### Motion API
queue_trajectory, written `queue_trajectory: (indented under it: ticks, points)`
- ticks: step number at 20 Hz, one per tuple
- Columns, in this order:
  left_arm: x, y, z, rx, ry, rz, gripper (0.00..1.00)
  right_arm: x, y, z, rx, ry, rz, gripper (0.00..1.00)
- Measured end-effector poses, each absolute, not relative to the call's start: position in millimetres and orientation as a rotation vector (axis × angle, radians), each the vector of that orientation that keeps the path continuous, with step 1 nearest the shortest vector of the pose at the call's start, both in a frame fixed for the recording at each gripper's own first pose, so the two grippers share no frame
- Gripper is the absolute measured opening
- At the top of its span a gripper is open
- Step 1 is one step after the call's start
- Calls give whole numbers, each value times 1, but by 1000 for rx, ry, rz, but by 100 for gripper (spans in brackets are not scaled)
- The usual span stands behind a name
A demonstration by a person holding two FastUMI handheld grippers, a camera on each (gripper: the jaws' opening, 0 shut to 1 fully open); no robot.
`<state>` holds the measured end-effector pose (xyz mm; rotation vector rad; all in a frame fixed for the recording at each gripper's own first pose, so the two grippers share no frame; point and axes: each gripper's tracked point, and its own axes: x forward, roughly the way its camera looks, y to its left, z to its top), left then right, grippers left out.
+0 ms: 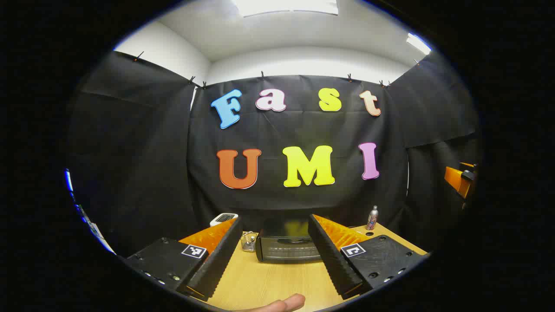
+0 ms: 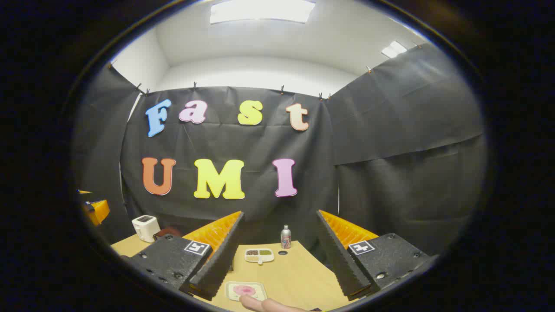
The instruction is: Open the electric oven with the left hand, put the food in, and close the electric oven.
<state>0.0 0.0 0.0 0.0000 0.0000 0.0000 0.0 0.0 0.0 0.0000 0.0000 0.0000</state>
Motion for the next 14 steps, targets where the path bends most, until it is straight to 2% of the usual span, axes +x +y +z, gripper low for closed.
queue_trajectory:
  ticks: [14]
  points:
    - [33, -11, -15, -12, 13, -33, 96, 9, -19, 0, -6, -46, 13, 99]
